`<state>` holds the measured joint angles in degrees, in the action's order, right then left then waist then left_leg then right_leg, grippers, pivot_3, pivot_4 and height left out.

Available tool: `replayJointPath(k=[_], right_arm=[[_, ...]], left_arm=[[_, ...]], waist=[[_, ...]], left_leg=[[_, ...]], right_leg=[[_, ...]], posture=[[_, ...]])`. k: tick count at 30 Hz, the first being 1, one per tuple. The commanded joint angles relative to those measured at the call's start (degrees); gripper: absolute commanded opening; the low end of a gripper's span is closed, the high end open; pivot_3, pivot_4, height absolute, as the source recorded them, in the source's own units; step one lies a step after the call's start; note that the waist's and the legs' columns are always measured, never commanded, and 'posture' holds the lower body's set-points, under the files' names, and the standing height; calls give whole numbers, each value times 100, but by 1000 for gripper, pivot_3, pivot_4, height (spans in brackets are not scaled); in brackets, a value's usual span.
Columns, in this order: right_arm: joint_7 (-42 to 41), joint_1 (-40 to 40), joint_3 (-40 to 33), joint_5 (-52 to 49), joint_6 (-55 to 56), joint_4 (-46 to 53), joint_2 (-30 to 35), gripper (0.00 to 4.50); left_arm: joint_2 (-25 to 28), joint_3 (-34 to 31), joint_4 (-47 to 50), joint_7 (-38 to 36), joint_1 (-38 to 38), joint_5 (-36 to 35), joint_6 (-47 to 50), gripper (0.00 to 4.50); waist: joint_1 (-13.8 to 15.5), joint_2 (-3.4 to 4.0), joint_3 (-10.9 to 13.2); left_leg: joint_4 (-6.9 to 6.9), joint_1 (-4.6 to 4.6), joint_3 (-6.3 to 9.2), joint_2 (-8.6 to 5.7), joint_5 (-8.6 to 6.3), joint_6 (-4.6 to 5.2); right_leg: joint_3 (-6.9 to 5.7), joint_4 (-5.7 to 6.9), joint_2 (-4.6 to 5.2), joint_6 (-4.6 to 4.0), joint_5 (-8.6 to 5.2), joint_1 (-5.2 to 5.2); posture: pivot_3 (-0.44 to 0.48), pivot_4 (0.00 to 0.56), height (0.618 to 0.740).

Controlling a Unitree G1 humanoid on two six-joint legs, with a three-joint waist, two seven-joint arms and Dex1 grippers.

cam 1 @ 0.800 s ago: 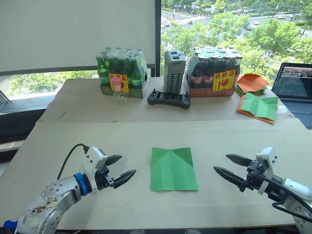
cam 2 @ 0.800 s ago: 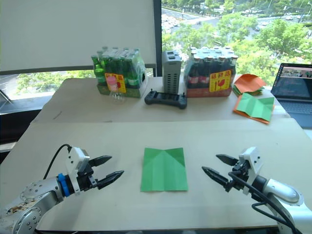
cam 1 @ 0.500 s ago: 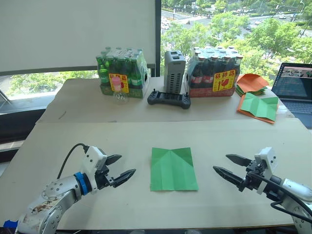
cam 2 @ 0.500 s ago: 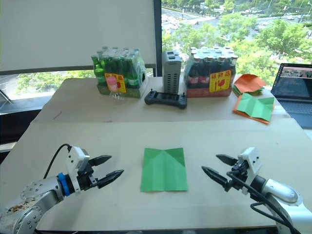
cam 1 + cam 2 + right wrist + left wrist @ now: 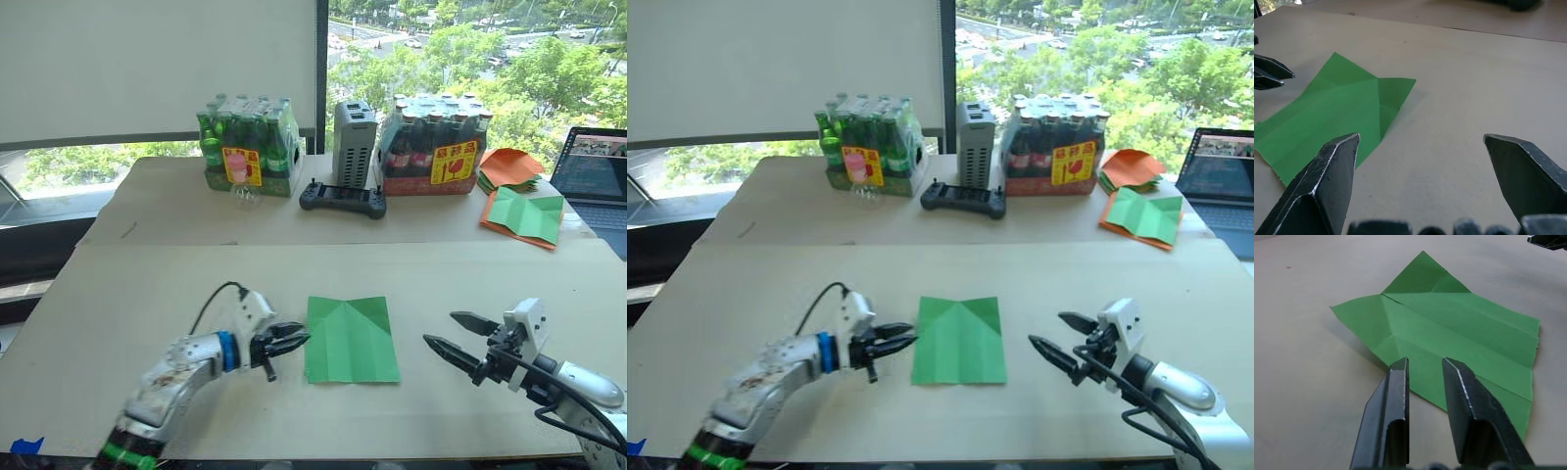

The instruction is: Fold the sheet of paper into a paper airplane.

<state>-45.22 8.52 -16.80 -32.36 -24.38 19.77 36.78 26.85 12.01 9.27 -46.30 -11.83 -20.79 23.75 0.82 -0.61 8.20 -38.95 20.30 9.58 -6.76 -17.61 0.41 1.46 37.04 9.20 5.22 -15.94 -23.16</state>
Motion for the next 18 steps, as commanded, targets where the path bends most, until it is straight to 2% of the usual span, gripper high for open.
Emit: replayJointPath(k=[1,10,14,18], right_arm=[[132,133,-101,-13,63,354,-50,4500],[360,358,8,44,-210,730,91,4500],[305,352,45,83,-352,769,284,4500],[215,351,237,291,-311,665,447,3313]], left_arm=[[-238,119,-189,-65,-233,102,-204,41],[-311,831,-1026,-89,-443,1056,-420,41],[-265,959,-1103,-192,-375,1216,-454,41],[-321,888,-997,-198,-325,1139,-380,0]], waist=[[-18,-1,0],[4,-1,-1],[18,-3,-5],[10,-3,-7]], left_leg=[[0,-1,-1,0,0,0],[-5,-8,-7,-5,0,2],[-8,-10,-7,-12,0,4],[-7,-11,-8,-12,0,5]], right_leg=[[3,0,-1,0,0,-2],[15,3,0,7,3,3],[24,2,1,16,8,6],[25,2,1,16,8,6]], posture=[[0,150,735],[0,150,735],[0,150,735],[0,150,735]])
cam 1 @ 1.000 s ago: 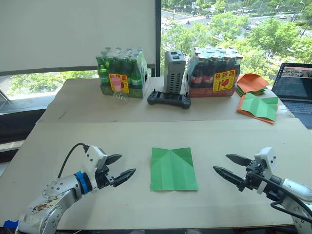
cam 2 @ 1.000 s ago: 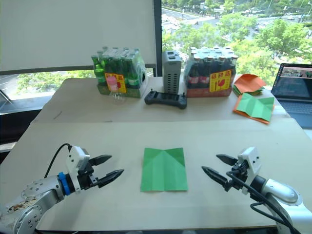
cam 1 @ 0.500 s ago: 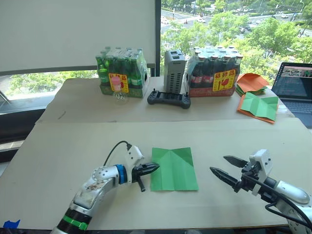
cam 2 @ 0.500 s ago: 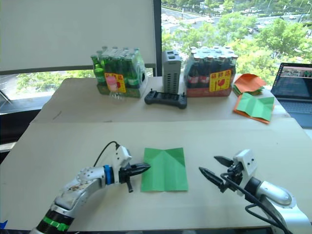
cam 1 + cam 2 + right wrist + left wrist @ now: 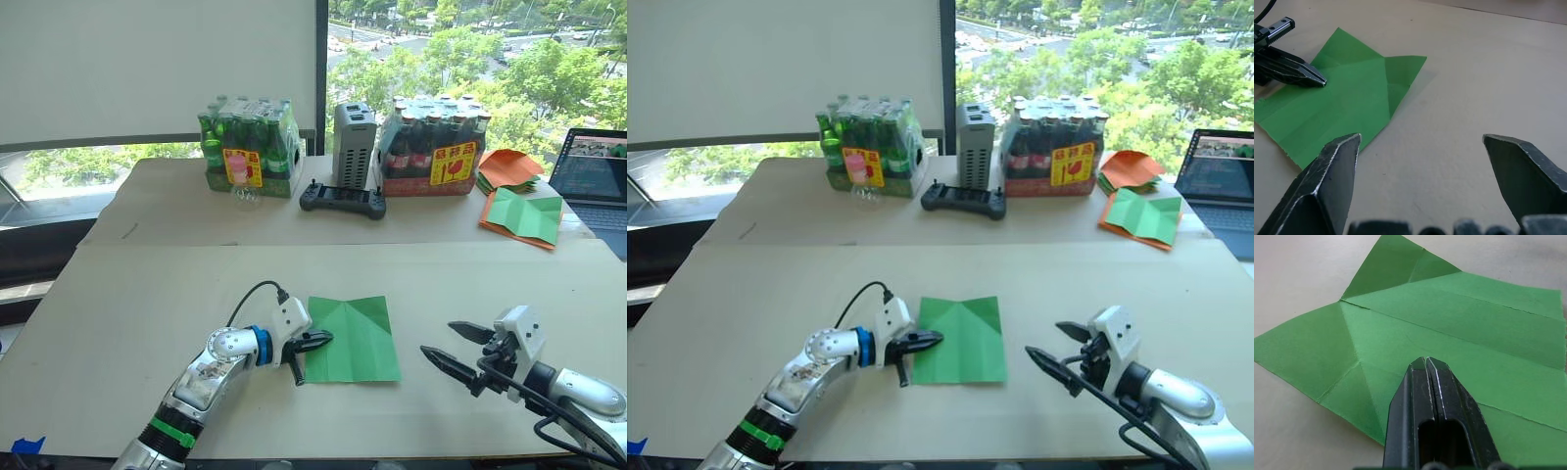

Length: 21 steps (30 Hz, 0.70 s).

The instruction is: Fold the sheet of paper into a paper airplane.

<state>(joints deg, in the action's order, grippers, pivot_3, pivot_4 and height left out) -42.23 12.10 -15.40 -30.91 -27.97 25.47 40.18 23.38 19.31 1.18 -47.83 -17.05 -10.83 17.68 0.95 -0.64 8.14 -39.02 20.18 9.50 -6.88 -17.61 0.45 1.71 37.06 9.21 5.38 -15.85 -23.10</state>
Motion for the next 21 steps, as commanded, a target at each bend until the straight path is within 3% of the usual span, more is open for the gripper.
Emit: replayJointPath(k=[1,10,13,21], right_arm=[[-100,10,152,208,70,80,133,2996],[-596,626,561,91,-195,710,330,19],[-676,877,659,30,-452,1007,495,19],[197,678,1630,725,-431,1038,-88,19]], left_arm=[[27,156,-170,-42,206,145,236,0],[76,140,-71,-47,327,168,264,0],[86,132,-91,-57,327,177,258,0],[102,117,-127,-73,297,175,256,0]], waist=[[-4,-1,-1],[-3,-1,-3],[-5,-9,-9],[-13,-51,-53]], left_leg=[[0,0,0,0,0,0],[0,0,0,0,-1,2],[-2,0,-1,0,-2,3],[-2,-4,-2,1,-2,4]], right_leg=[[0,0,0,0,0,0],[1,0,0,1,0,-1],[3,-1,0,1,1,1],[4,-1,-1,2,1,2]], posture=[[0,150,735],[0,150,735],[0,150,735],[0,150,735]])
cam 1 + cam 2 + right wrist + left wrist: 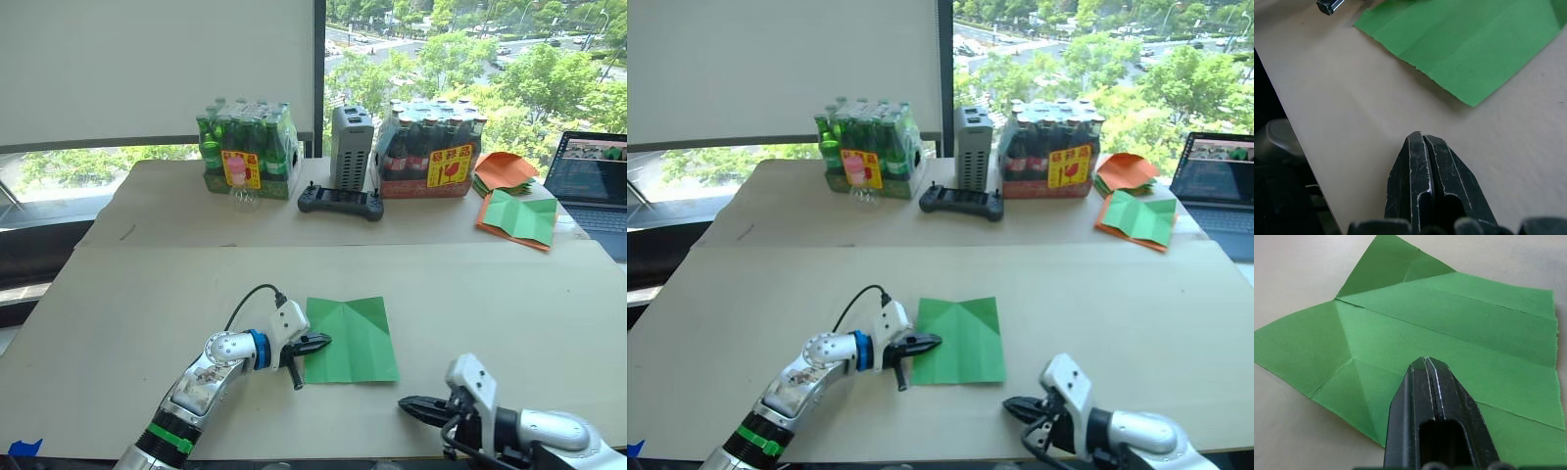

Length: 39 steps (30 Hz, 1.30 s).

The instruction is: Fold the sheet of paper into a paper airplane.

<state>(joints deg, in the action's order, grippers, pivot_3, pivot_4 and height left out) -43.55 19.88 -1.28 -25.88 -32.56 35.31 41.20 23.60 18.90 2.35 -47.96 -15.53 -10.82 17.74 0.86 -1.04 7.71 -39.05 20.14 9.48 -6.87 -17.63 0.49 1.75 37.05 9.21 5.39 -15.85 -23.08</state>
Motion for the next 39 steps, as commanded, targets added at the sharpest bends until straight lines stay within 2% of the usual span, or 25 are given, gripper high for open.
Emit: replayJointPath(k=[1,4,11,15,20,26,31,39], right_arm=[[420,-106,325,314,45,33,-272,19],[720,-85,483,514,148,-5,-563,19],[1294,-140,201,834,528,-319,-1033,19],[1375,-295,-60,482,697,-357,-1461,19],[1135,-485,116,-45,623,-203,-1848,19],[975,-898,353,-269,490,-351,-1994,19],[888,-1499,708,-16,496,-872,-1981,19],[720,-1966,1224,363,626,-1503,-1999,19]], left_arm=[[80,155,-260,-63,131,175,247,0],[92,143,-299,-78,93,176,243,0],[128,155,-327,-144,63,185,233,0],[131,152,-342,-170,47,195,225,0],[143,127,-351,-185,37,210,224,0],[172,74,-333,-167,24,208,245,0],[195,53,-322,-167,47,214,235,0],[457,-566,177,99,322,-1,525,0]], waist=[[-4,-15,-15],[-6,-29,-28],[-11,-29,-30],[-11,-23,-27],[-16,-18,-25],[-14,-15,-23],[-21,-14,-22],[-74,-10,-20]], left_leg=[[1,-2,0,4,0,0],[1,-9,0,4,0,-1],[5,-43,0,5,-1,1],[12,-76,-1,2,-7,10],[26,-83,-1,11,-9,10],[26,-82,-1,9,-9,11],[26,-83,-1,10,-9,10],[30,-76,-2,27,-14,1]], right_leg=[[0,0,-3,0,0,0],[0,0,-3,0,0,5],[5,0,-7,0,0,34],[6,-10,-5,3,-1,67],[7,-18,-13,4,-2,69],[8,-25,-12,3,-2,70],[8,-25,-13,3,-2,70],[17,-20,-33,1,-1,49]], posture=[[0,150,735],[0,150,735],[0,150,735],[0,150,735],[0,150,735],[0,150,735],[0,150,735],[0,150,735]])
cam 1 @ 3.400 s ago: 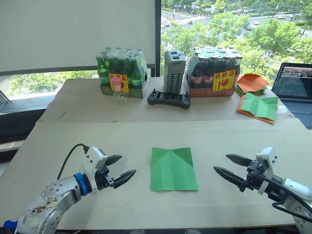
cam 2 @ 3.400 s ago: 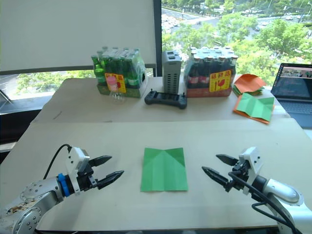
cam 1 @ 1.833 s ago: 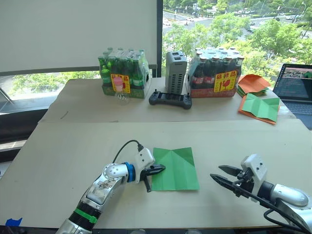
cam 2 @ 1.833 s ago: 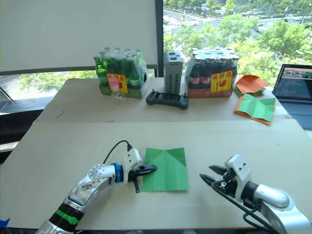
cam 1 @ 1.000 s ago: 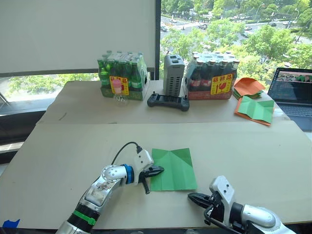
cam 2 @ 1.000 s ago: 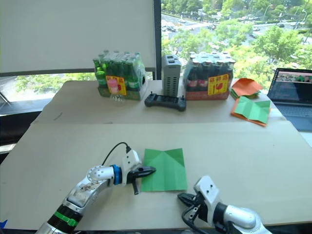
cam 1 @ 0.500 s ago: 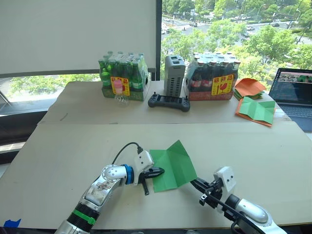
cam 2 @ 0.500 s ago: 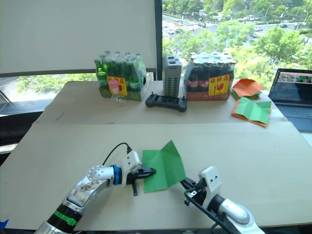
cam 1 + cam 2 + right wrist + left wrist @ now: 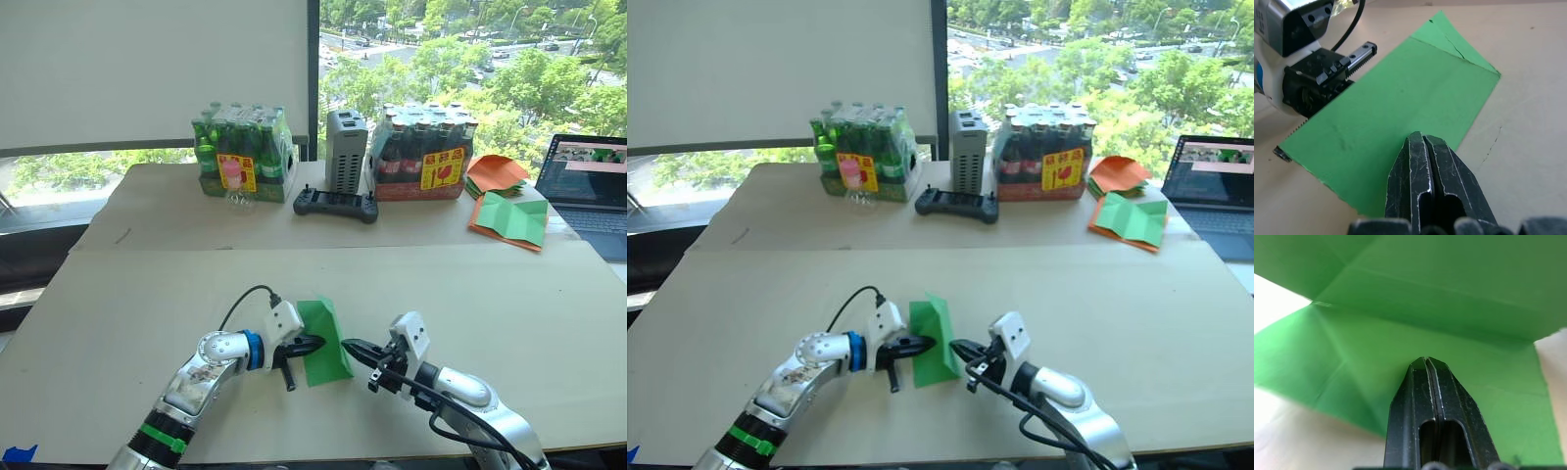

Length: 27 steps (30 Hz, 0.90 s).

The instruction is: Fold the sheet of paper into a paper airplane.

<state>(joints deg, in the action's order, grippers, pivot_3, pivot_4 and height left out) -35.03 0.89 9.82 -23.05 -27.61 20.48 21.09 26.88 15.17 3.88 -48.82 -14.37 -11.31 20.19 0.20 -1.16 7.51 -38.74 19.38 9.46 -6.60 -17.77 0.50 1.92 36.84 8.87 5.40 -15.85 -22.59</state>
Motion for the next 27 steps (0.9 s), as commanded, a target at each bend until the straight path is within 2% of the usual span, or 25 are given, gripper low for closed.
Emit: replayJointPath(k=[1,10,16,19,22,27], right_arm=[[-144,-76,140,99,130,-61,12,19],[-205,-367,491,659,121,-744,85,19],[-193,-452,560,802,91,-869,103,19],[-179,-469,539,813,53,-891,98,19],[-197,-480,541,812,67,-897,98,19],[-161,-498,521,784,-4,-799,99,19]], left_arm=[[139,-244,79,216,235,28,321,0],[166,-640,888,465,583,-225,839,0],[600,-1793,1846,356,619,-1303,1771,0],[561,-2085,2047,308,461,-1953,2161,0],[446,-1844,1962,319,349,-2036,2218,0],[211,-860,1223,196,325,-1429,1664,0]], waist=[[-13,1,1],[-84,1,1],[-101,-7,4],[-89,-8,4],[-92,-10,3],[-93,-10,3]], left_leg=[[0,0,-3,7,-2,-3],[1,-5,-19,51,-10,-19],[2,3,-25,56,-10,-22],[2,-1,-25,56,-10,-22],[2,-4,-26,55,-10,-22],[7,-1,-38,55,-8,-27]], right_leg=[[3,-1,-6,-1,1,-1],[16,-5,-49,-20,12,-8],[27,11,-56,-29,17,-44],[27,6,-56,-30,18,-51],[27,3,-55,-31,19,-47],[37,7,-56,-34,20,-40]], posture=[[0,150,735],[0,150,735],[0,150,735],[0,150,735],[0,150,735],[0,150,735]])
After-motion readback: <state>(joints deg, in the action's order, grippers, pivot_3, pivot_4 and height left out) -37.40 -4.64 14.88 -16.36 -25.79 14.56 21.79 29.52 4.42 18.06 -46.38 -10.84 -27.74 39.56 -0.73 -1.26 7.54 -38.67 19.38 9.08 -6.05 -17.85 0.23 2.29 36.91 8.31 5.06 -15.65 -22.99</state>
